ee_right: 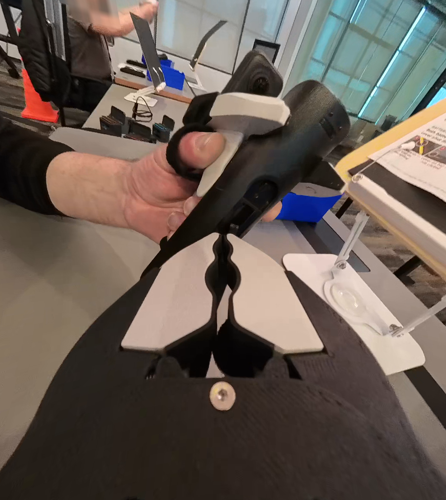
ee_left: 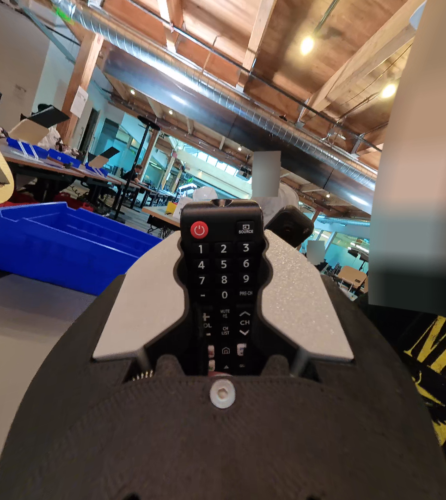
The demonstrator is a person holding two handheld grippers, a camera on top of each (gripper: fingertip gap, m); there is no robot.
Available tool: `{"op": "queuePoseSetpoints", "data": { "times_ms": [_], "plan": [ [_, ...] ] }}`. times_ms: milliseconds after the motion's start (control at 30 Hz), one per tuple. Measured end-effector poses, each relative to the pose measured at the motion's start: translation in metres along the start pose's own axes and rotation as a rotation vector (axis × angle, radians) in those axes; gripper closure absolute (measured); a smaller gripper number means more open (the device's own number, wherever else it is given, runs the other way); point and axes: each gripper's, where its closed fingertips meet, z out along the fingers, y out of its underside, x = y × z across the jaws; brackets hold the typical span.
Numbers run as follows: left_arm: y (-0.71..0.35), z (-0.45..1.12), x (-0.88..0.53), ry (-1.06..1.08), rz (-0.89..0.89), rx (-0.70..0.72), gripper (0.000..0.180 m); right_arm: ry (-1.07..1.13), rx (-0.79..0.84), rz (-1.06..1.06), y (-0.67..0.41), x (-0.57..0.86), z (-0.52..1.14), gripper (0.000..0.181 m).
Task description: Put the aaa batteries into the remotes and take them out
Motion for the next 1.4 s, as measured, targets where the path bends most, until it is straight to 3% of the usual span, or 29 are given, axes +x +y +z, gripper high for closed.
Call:
{"op": "queuePoseSetpoints", "data": {
  "times_ms": [367,433,633,900,1133,1200,1333,1400],
  "plan": [
    [0.033,-0.002,-0.018,0.025,-0.026,-0.109,0.128,-0.044,-0.099,0.065,0.036,-0.003,0.001,0.180],
    [0.036,-0.003,-0.020,0.030,-0.031,-0.119,0.128,-0.026,-0.120,0.077,0.043,-0.001,0.000,0.166],
    [0.049,0.001,-0.019,0.047,-0.036,-0.163,0.129,-0.028,-0.141,0.133,0.057,0.001,0.002,0.156],
    [0.055,-0.002,-0.020,0.070,-0.043,-0.238,0.129,-0.112,-0.108,0.179,0.060,-0.003,0.003,0.162],
    [0.036,-0.010,-0.014,0.097,-0.010,-0.219,0.129,-0.152,-0.155,0.214,0.070,-0.008,-0.001,0.163],
    [0.024,-0.013,-0.007,0.126,0.011,-0.172,0.129,-0.148,-0.165,0.232,0.066,-0.007,-0.003,0.151],
    [-0.008,-0.024,0.010,0.171,0.061,-0.008,0.128,-0.169,-0.187,0.321,0.049,-0.018,0.007,0.096],
    [-0.018,-0.026,0.015,0.162,0.095,0.056,0.128,-0.210,-0.170,0.370,0.041,-0.032,0.019,0.084]
  ]
}}
